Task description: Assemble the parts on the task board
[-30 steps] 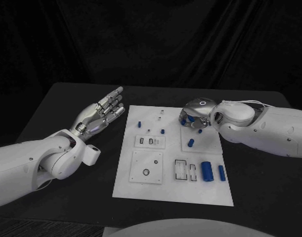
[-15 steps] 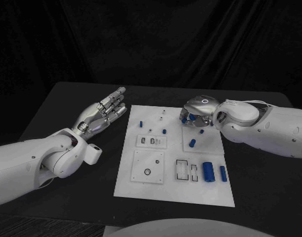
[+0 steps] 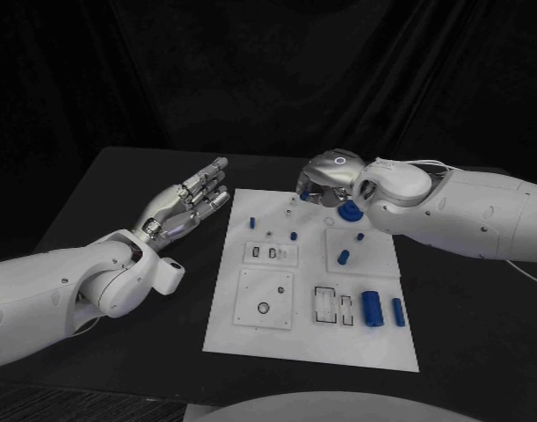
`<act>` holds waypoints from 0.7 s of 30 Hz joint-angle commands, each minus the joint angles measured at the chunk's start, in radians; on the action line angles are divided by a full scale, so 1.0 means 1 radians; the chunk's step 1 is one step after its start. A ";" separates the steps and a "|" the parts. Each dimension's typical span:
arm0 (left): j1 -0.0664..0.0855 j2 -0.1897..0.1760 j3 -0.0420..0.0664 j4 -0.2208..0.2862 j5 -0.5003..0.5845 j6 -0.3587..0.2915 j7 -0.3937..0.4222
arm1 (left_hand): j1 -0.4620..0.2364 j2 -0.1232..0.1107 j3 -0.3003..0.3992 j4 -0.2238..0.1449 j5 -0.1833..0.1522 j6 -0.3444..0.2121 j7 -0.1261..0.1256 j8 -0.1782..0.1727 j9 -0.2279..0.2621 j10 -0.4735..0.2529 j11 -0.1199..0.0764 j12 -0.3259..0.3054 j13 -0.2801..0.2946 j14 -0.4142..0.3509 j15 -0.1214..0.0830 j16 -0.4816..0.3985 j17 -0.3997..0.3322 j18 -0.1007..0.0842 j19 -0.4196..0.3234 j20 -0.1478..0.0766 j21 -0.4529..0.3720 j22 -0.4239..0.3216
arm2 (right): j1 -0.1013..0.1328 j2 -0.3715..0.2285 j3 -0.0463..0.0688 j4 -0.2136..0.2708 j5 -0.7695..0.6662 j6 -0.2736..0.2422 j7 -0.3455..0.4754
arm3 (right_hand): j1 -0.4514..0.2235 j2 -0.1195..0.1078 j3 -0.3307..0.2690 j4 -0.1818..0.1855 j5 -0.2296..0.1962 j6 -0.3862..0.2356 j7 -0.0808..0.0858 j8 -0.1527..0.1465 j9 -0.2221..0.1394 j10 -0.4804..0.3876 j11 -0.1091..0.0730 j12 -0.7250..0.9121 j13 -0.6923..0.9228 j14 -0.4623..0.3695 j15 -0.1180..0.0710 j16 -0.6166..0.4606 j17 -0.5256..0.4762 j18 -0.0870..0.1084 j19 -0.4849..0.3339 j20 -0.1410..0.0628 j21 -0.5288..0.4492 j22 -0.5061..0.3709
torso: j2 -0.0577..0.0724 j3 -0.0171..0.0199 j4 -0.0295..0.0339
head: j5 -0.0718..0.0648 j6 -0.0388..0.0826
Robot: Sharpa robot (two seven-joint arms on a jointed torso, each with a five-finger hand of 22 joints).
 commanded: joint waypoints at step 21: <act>0.000 0.021 0.001 -0.010 -0.001 0.026 0.071 | 0.012 -0.003 0.011 -0.003 0.006 0.002 0.005 0.005 0.001 0.000 0.009 -0.007 -0.001 0.000 0.012 -0.004 -0.001 0.009 -0.002 0.009 0.001 0.002 | -0.024 0.095 0.003 -0.136 -0.008 0.033 -0.023 | -0.012 -0.009 0.004 0.015 -0.006 -0.022 -0.002 -0.025 0.020 -0.026 -0.012 -0.017 -0.002 -0.006 0.002 -0.017 -0.019 -0.017 0.003 -0.001 0.000 0.012 | 0.008 -0.0010 0.0114 | -0.022 0.006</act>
